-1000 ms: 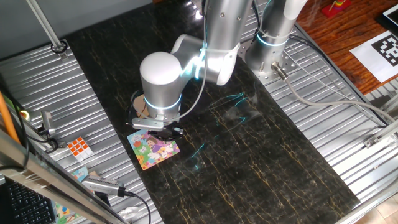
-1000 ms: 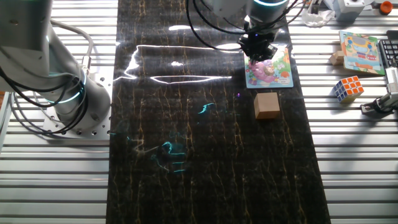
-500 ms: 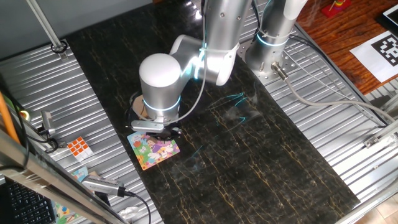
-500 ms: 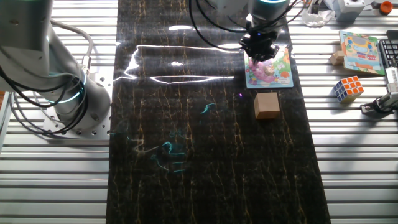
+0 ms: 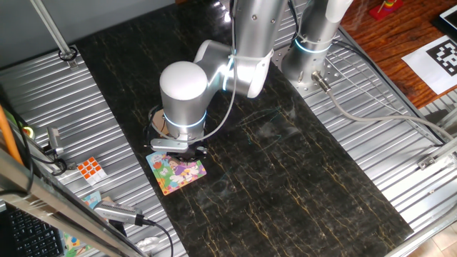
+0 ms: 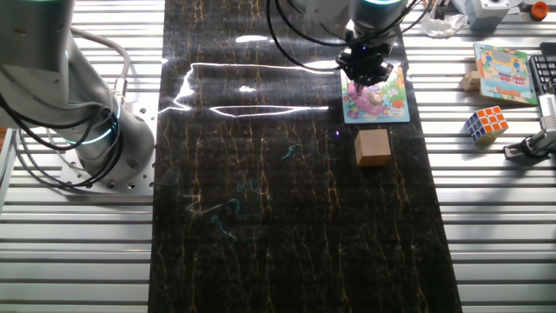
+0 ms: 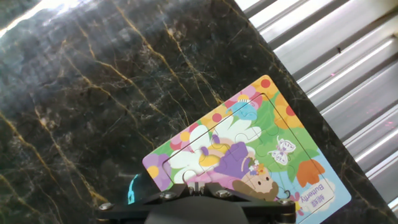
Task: Assemble one piece of a puzzle
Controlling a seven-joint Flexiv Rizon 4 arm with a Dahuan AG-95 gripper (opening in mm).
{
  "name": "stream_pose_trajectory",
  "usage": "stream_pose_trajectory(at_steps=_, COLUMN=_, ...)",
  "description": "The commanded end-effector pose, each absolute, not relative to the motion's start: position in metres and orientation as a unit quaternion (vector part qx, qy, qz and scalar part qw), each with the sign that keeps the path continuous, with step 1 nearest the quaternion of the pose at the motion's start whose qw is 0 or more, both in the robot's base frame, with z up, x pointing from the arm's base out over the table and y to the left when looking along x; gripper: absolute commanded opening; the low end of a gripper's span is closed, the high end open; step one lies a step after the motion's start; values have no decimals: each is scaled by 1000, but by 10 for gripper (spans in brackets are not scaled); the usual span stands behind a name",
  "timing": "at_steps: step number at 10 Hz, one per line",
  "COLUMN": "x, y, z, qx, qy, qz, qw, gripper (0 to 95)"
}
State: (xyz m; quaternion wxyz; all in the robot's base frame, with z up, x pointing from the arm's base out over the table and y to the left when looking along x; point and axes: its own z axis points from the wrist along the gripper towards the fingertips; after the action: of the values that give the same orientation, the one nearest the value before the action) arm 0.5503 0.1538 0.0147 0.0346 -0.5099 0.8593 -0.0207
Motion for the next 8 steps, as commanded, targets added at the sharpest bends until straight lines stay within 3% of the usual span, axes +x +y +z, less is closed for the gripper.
stream_pose_trajectory(at_steps=1, x=552, y=154, z=14, qx=-510, qy=859, qz=-20, qw=35, gripper=0)
stream_pose_trajectory(at_steps=8, x=549, y=154, z=18, qx=-512, qy=858, qz=-19, qw=32, gripper=0)
